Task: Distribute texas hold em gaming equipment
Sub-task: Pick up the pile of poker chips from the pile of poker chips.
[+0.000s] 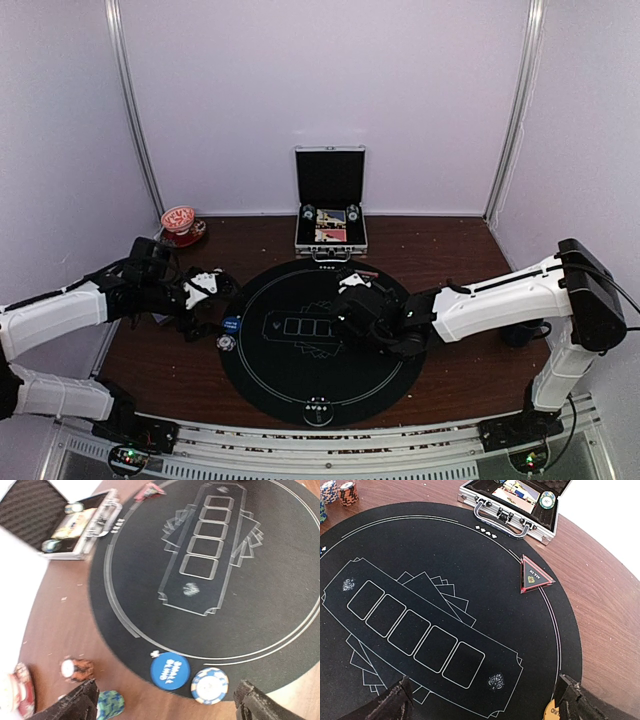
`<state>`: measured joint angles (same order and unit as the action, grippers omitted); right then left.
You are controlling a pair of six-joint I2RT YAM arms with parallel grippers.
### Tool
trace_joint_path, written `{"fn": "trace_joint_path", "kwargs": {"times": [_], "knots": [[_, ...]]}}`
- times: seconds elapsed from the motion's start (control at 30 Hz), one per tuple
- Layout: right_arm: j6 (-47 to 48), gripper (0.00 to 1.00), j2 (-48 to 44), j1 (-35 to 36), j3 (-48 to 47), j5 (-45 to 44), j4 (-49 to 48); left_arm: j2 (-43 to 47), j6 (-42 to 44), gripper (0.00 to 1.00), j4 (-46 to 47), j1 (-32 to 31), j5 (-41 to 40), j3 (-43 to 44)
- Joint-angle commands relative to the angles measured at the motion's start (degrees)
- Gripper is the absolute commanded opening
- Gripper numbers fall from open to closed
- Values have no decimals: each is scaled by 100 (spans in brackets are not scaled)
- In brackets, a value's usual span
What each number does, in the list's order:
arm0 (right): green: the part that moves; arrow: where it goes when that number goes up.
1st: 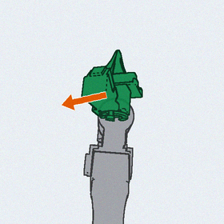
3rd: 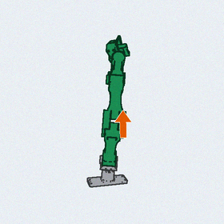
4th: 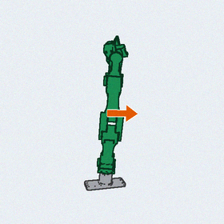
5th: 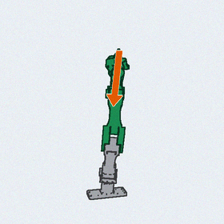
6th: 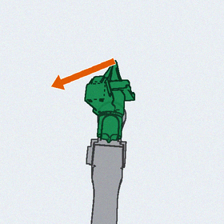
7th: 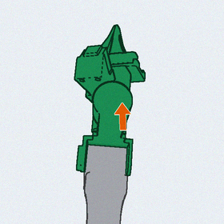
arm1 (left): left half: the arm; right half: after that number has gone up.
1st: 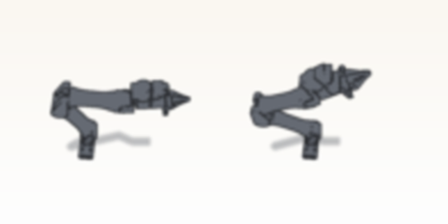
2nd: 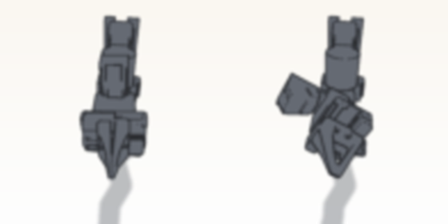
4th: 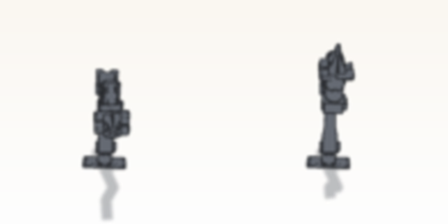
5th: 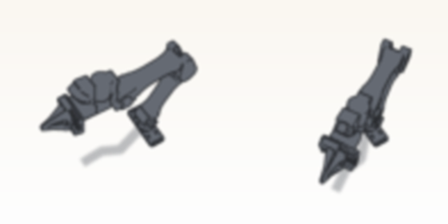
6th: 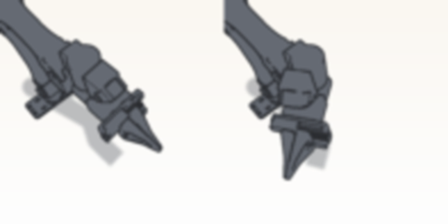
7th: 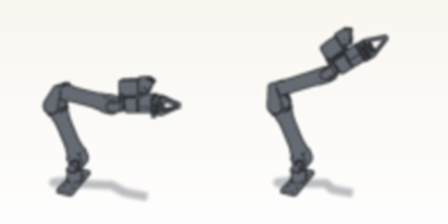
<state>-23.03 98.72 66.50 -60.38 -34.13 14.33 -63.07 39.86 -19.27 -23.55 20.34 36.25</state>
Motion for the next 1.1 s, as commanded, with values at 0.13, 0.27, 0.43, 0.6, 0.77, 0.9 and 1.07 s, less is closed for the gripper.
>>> {"fn": "trace_joint_path", "kwargs": {"times": [0.13,0.27,0.43,0.6,0.77,0.9,1.07], "knots": [[24,100,51,40,20,-127,-6,-58,-751,98,323,921,-448,661],[26,100,60,52,20,-120,-9,-841,-1212,98,209,1609,-423,1389],[28,100,77,72,10,-109,-9,-1893,-1629,98,161,2041,-715,2064],[26,100,87,83,0,-116,0,-2651,-1969,98,57,2215,-742,2525],[35,100,99,87,-2,-109,-22,-2853,-2064,97,300,2219,-1061,2448],[35,100,130,93,-9,-106,-9,-3060,-2044,95,362,2217,-1071,2446],[35,100,129,92,-10,-120,-11,-3332,-2020,91,389,2217,-963,2467]]}}
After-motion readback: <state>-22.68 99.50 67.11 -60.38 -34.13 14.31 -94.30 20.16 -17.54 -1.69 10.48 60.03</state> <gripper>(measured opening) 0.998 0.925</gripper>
